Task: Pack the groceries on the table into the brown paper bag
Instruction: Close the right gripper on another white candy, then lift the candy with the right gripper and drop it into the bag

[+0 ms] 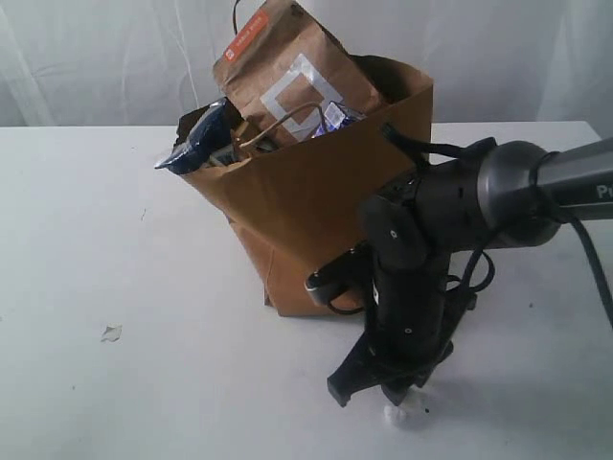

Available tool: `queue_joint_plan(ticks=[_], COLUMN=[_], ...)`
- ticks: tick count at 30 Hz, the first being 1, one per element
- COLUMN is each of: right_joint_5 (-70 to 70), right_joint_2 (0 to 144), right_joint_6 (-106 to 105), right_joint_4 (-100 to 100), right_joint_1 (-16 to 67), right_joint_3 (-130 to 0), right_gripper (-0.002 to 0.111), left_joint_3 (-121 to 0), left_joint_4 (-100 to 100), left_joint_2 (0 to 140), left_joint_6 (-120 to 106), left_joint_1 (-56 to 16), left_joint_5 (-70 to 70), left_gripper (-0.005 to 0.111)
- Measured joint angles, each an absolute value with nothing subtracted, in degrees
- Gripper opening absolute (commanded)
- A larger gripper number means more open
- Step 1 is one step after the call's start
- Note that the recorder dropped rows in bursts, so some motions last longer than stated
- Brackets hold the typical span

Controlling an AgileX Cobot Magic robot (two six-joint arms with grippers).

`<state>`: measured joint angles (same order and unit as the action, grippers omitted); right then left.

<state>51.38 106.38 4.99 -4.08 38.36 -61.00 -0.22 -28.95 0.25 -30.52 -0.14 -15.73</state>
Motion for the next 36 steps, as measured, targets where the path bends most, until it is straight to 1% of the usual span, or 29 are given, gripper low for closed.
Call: queue_joint_plan(ticks=[5, 7, 11, 14, 20, 28, 31, 34, 36], right_joint_5=[52.6, 52.7, 52.7, 52.7, 53.4, 58.6, 59.4, 59.6, 60.2], right_joint_2=[106.4, 106.4, 106.4, 106.4, 106.4, 103.6, 98.7, 91.9, 88.0], right_joint_6=[5.1, 5.1, 5.2, 5.2, 5.2, 5.2, 4.9, 2.3, 2.0], right_joint_4=[-5.2, -5.2, -5.3, -5.3, -4.8, -2.2, 3.6, 15.2, 18.1], right_joint_1=[38.4, 38.4, 38.4, 38.4, 38.4, 38.4, 38.4, 38.4, 39.0], right_joint_3=[-61.0, -61.0, -61.0, -61.0, -61.0, -60.9, -60.9, -60.9, -61.9], right_gripper=[0.030, 0.024, 0.008, 0.001, 0.000, 0.000, 0.000, 0.000, 0.000], left_joint_3=[-0.2, -0.2, -0.2, -0.2, -0.2, -0.2, -0.2, -0.2, -0.2], left_joint_4=[-28.9, -28.9, -28.9, -28.9, -28.9, -28.9, -28.9, -28.9, -28.9], left_joint_2=[0.3, 0.3, 0.3, 0.3, 0.3, 0.3, 0.3, 0.3, 0.3], left_joint_6=[-30.5, -30.5, -30.5, -30.5, -30.5, -30.5, -30.5, -30.5, -30.5], left_joint_1=[-0.1, -0.1, -0.1, -0.1, -0.1, -0.1, -0.1, -0.1, -0.1], left_joint_5=[-15.7, -15.7, -15.7, -15.7, -15.7, -15.7, -15.7, -15.7, -15.7], left_gripper=[0.000, 0.000, 0.000, 0.000, 0.000, 0.000, 0.000, 0.000, 0.000])
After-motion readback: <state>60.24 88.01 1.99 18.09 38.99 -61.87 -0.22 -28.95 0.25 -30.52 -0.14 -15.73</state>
